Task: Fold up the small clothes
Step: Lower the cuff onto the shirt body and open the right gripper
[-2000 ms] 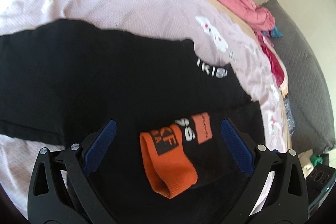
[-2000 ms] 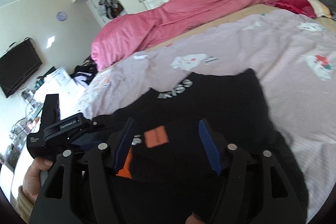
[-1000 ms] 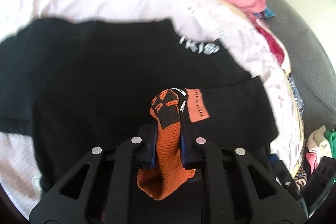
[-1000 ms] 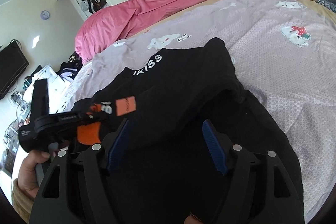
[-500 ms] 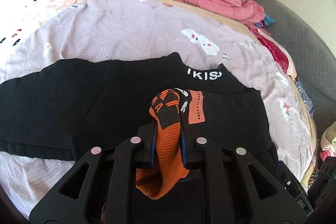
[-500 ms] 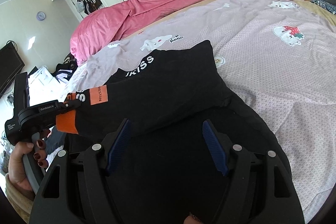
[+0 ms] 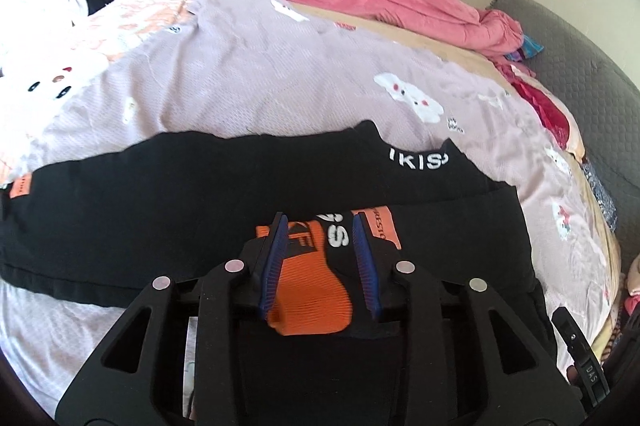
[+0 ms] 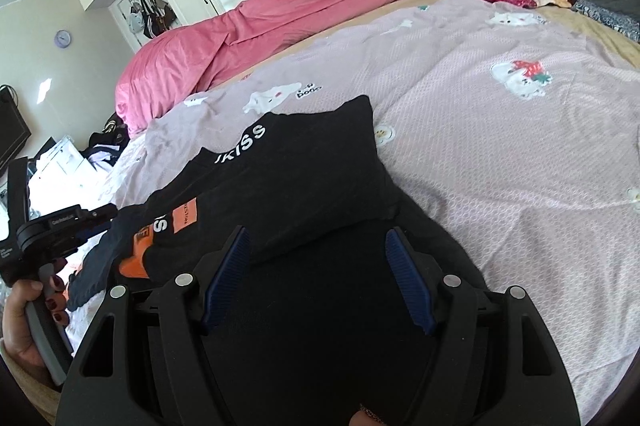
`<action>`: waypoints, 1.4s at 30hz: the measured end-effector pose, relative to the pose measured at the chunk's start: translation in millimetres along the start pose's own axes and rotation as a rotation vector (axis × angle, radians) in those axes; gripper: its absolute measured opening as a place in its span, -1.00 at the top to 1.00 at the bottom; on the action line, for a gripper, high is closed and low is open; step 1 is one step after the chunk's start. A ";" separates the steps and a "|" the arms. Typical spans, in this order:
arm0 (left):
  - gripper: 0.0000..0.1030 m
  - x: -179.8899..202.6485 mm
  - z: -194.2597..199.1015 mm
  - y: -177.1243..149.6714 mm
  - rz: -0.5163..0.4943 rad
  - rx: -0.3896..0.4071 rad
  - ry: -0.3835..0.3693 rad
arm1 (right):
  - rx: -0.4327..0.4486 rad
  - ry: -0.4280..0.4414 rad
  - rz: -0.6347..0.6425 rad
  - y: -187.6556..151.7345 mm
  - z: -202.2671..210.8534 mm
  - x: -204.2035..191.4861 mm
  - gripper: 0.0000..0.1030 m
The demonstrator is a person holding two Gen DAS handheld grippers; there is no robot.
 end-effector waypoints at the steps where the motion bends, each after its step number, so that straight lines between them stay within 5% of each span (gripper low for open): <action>1: 0.51 0.0 1.1 1.0 0.000 0.002 -0.001 | 0.002 0.000 0.000 0.5 0.7 0.1 -0.34; 9: 0.51 17.4 -8.8 -8.6 -0.057 -0.040 -0.014 | 0.009 -0.005 0.057 10.6 -2.1 -10.9 -0.34; 18: 0.40 18.7 -62.2 -59.8 -0.127 -0.234 0.052 | -0.035 0.025 0.183 27.7 -28.7 -51.8 -0.35; 25: 0.37 16.2 -61.6 -59.6 -0.116 -0.229 0.039 | -0.131 0.019 0.264 19.3 -67.0 -66.4 -0.35; 30: 0.37 15.9 -62.3 -60.0 -0.117 -0.232 0.033 | -0.220 -0.140 0.310 4.2 -99.9 -31.8 -0.35; 38: 0.37 15.4 -62.5 -59.8 -0.115 -0.236 0.028 | -0.223 -0.124 0.296 -2.1 -104.4 -23.3 -0.35; 42: 0.18 17.5 -55.3 -58.7 -0.121 -0.226 0.027 | -0.206 -0.066 0.219 4.4 -90.7 -23.6 -0.36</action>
Point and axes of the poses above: each gripper's, at about its wrist camera, not at the fingertips, and z roughly against the way its jaws point, x to its right, y to its top, the point moved 10 cm from there along -z, roughly the way its jaws point, and after that the axes turned 7 degrees about -y, right-handed, at the moved point
